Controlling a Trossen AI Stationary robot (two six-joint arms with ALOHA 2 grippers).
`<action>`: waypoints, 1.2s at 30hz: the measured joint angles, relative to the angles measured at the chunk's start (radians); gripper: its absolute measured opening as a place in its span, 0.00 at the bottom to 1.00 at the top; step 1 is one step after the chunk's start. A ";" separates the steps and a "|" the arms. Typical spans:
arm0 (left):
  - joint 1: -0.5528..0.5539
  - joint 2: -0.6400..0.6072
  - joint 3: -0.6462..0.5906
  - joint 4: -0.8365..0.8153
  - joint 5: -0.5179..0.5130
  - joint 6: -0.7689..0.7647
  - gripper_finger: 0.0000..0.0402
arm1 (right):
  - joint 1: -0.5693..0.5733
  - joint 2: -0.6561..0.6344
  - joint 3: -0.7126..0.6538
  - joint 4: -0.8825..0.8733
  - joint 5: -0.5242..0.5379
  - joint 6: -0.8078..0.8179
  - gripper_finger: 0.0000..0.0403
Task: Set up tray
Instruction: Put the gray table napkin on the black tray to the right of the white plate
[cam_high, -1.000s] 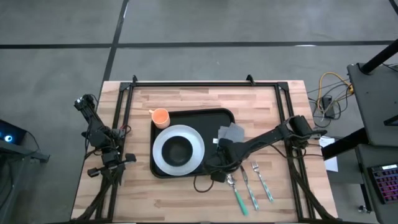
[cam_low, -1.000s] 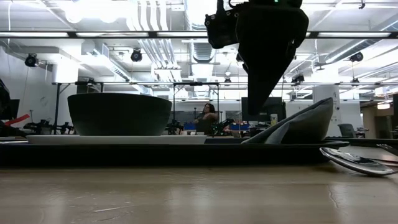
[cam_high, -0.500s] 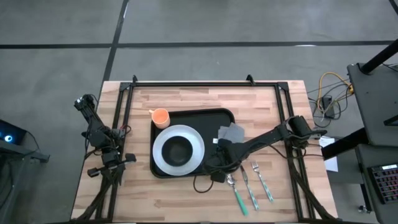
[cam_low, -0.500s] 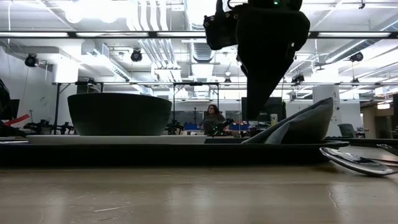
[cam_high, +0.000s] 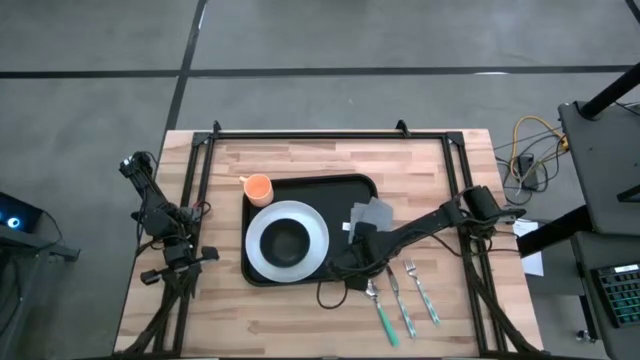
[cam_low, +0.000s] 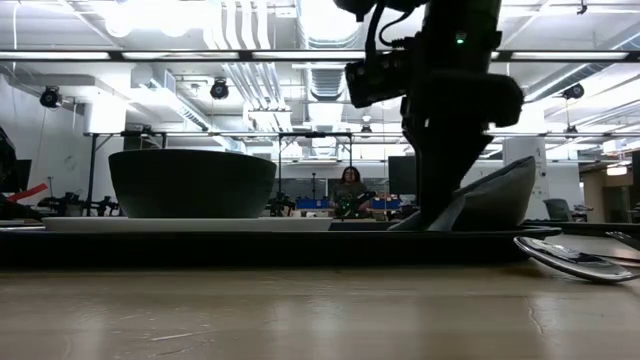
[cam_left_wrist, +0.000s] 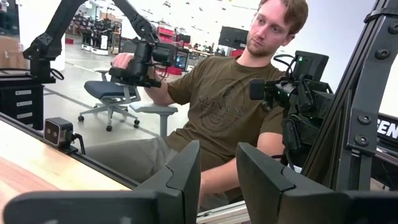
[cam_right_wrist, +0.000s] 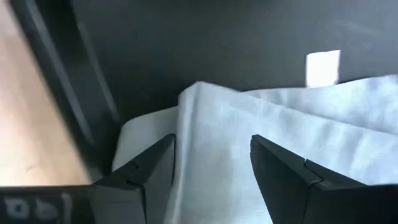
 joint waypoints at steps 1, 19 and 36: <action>0.000 0.000 0.000 0.000 0.000 0.000 0.21 | -0.001 0.000 0.000 0.001 0.014 0.000 0.48; 0.000 0.000 0.000 0.000 0.000 0.000 0.21 | -0.011 0.000 0.000 0.015 0.008 -0.003 0.28; 0.000 0.000 0.000 0.000 0.000 0.000 0.21 | -0.010 0.000 -0.019 0.029 -0.045 -0.029 0.02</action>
